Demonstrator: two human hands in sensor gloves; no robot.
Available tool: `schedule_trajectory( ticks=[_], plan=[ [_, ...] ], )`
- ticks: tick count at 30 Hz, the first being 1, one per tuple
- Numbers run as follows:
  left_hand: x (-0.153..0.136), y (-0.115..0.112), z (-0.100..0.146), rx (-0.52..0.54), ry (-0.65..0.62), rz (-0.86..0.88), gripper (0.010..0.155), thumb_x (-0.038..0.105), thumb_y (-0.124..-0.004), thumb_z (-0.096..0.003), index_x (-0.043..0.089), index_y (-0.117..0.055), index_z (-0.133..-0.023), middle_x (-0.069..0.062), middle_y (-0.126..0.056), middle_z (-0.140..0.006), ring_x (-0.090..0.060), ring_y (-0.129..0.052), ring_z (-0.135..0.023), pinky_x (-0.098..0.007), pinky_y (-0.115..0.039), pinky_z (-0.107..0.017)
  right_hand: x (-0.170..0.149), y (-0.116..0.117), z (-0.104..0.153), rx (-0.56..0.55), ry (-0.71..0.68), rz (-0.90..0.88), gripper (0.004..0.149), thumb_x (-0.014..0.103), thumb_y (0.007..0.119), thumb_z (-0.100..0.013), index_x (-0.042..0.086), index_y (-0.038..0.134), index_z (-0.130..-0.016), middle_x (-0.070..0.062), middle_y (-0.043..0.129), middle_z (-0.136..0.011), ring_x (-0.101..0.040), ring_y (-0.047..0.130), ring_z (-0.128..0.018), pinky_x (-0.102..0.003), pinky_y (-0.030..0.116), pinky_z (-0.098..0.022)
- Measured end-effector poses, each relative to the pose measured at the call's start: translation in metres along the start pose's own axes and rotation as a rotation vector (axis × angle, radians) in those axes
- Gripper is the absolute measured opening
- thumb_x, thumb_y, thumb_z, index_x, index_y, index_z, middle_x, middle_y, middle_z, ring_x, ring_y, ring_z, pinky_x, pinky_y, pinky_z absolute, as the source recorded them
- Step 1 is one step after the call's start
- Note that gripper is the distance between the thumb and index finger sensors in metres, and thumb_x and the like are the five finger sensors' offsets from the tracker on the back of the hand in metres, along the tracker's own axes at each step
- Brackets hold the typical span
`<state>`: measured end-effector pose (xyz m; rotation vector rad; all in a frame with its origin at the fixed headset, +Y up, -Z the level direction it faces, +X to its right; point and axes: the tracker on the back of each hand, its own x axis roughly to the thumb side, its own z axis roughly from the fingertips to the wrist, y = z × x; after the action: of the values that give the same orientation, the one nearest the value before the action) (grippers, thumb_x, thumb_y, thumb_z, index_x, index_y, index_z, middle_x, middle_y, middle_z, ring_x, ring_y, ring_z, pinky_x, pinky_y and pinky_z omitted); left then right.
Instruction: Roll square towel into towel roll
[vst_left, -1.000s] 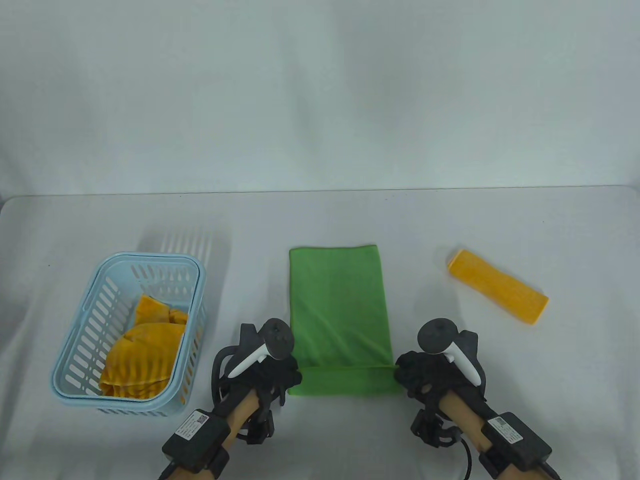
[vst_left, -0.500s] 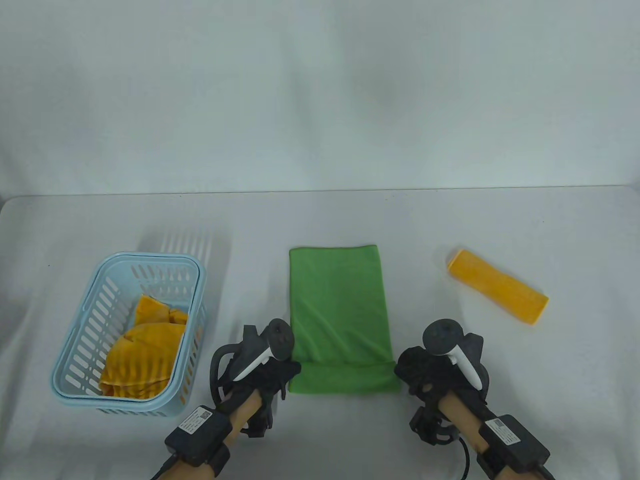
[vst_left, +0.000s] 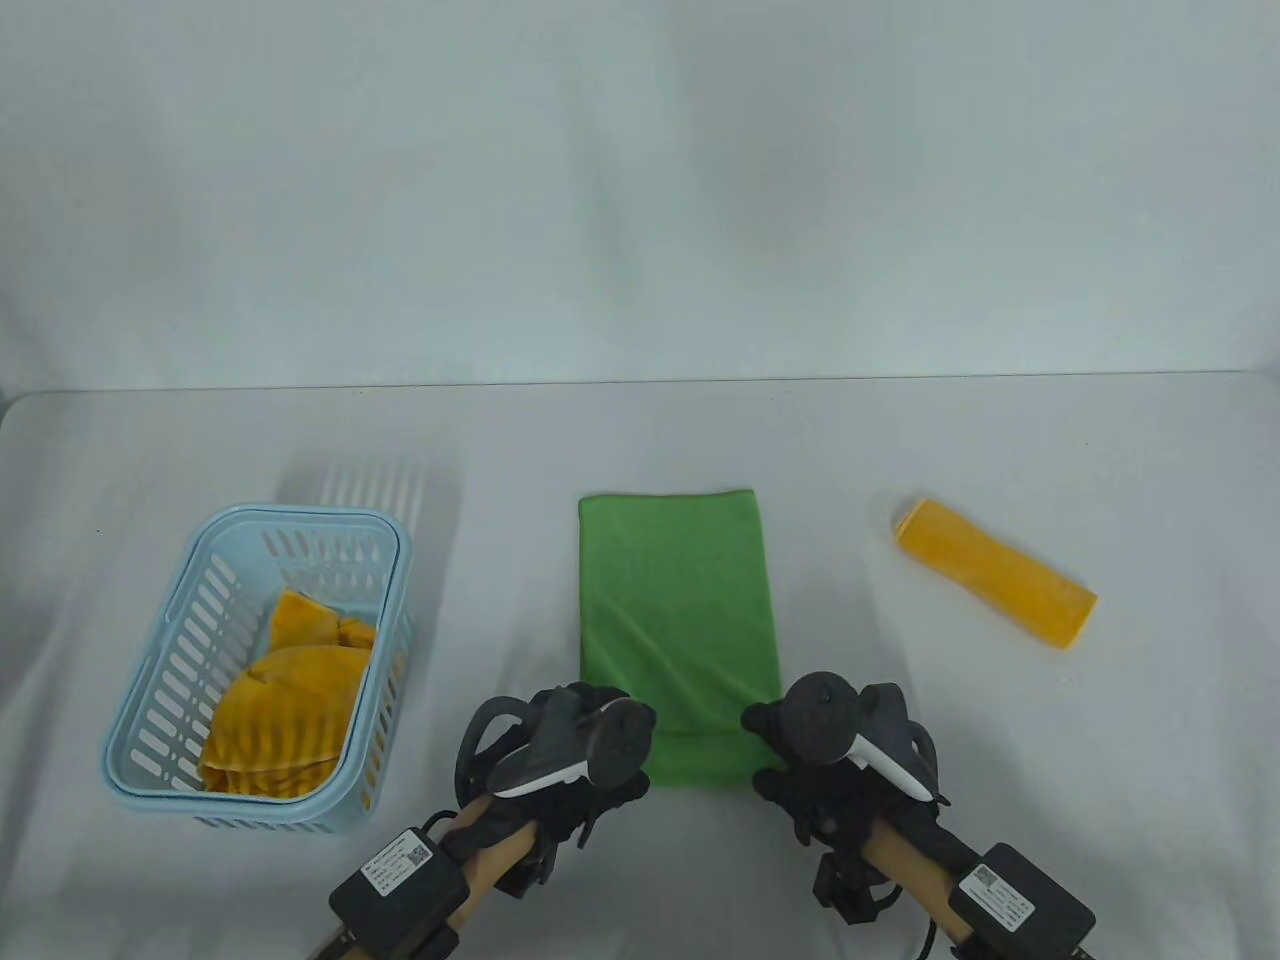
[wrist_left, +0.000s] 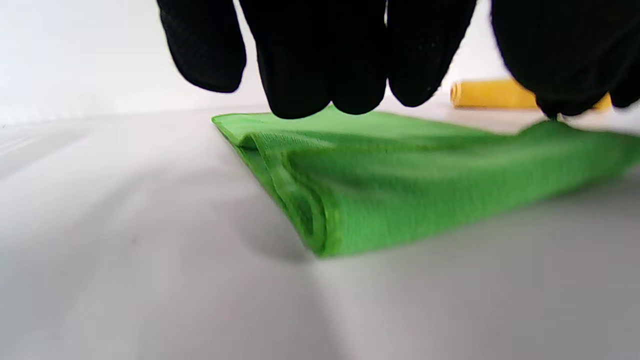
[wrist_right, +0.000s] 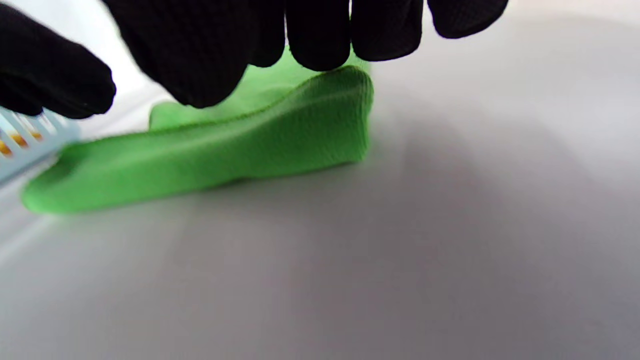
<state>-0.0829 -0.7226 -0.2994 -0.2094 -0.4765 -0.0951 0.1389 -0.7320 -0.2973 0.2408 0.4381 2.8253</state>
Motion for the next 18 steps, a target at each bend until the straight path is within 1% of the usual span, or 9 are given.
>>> schedule_trajectory(
  ticks=[2, 5, 8, 10, 14, 16, 18],
  plan=[
    [0.005, -0.009, -0.003, -0.035, -0.006, -0.078, 0.071, 0.056, -0.078, -0.0330, 0.036, -0.067, -0.100, 0.006, -0.069, -0.107, -0.025, -0.079, -0.098, -0.051, -0.067, -0.073, 0.004, 0.008, -0.001, -0.007, 0.002, 0.078, 0.067, 0.043, 0.084, -0.031, 0.030, 0.064, -0.093, 0.003, 0.066, -0.101, -0.031, 0.065, -0.097, -0.056, 0.057, -0.070],
    [0.005, -0.019, -0.004, -0.080, -0.002, -0.141, 0.073, 0.055, -0.078, -0.0332, 0.033, -0.066, -0.101, 0.004, -0.069, -0.108, -0.026, -0.081, -0.097, -0.050, -0.069, -0.072, 0.006, 0.019, -0.002, -0.008, 0.001, 0.170, 0.067, 0.046, 0.084, -0.031, 0.029, 0.066, -0.093, 0.003, 0.066, -0.101, -0.031, 0.066, -0.097, -0.055, 0.058, -0.070],
    [0.000, -0.024, -0.003, -0.085, -0.003, -0.121, 0.072, 0.053, -0.078, -0.0341, 0.031, -0.064, -0.101, 0.003, -0.066, -0.108, -0.023, -0.080, -0.099, -0.047, -0.070, -0.074, 0.007, 0.025, -0.002, -0.049, -0.013, 0.248, 0.067, 0.046, 0.085, -0.030, 0.029, 0.064, -0.092, 0.004, 0.064, -0.101, -0.030, 0.067, -0.096, -0.055, 0.058, -0.070],
    [-0.001, -0.024, -0.003, -0.088, 0.004, -0.100, 0.071, 0.053, -0.078, -0.0344, 0.031, -0.065, -0.101, 0.004, -0.067, -0.108, -0.023, -0.080, -0.099, -0.046, -0.070, -0.074, 0.006, 0.027, -0.005, -0.083, -0.023, 0.288, 0.065, 0.046, 0.086, -0.030, 0.030, 0.065, -0.089, 0.005, 0.064, -0.099, -0.028, 0.070, -0.094, -0.054, 0.060, -0.070],
    [0.001, -0.025, -0.003, -0.089, 0.004, -0.122, 0.073, 0.054, -0.078, -0.0338, 0.030, -0.062, -0.101, 0.003, -0.065, -0.109, -0.024, -0.078, -0.099, -0.046, -0.069, -0.075, 0.004, 0.027, -0.007, -0.163, -0.034, 0.260, 0.056, 0.042, 0.086, -0.031, 0.031, 0.071, -0.083, 0.006, 0.071, -0.094, -0.027, 0.077, -0.089, -0.053, 0.065, -0.067],
    [0.000, -0.027, -0.003, -0.092, 0.010, -0.112, 0.076, 0.056, -0.077, -0.0328, 0.030, -0.060, -0.102, 0.002, -0.063, -0.109, -0.024, -0.076, -0.099, -0.047, -0.068, -0.075, 0.004, 0.025, -0.008, -0.220, -0.047, 0.259, 0.047, 0.040, 0.084, -0.033, 0.031, 0.078, -0.079, 0.006, 0.079, -0.089, -0.026, 0.084, -0.085, -0.051, 0.069, -0.065],
    [-0.001, -0.029, -0.005, -0.092, 0.025, -0.110, 0.079, 0.060, -0.076, -0.0314, 0.032, -0.056, -0.102, 0.003, -0.059, -0.109, -0.023, -0.073, -0.098, -0.047, -0.066, -0.075, 0.003, 0.020, -0.009, -0.220, -0.039, 0.227, 0.046, 0.042, 0.082, -0.033, 0.032, 0.081, -0.078, 0.007, 0.083, -0.087, -0.025, 0.088, -0.083, -0.050, 0.072, -0.063]
  ],
)
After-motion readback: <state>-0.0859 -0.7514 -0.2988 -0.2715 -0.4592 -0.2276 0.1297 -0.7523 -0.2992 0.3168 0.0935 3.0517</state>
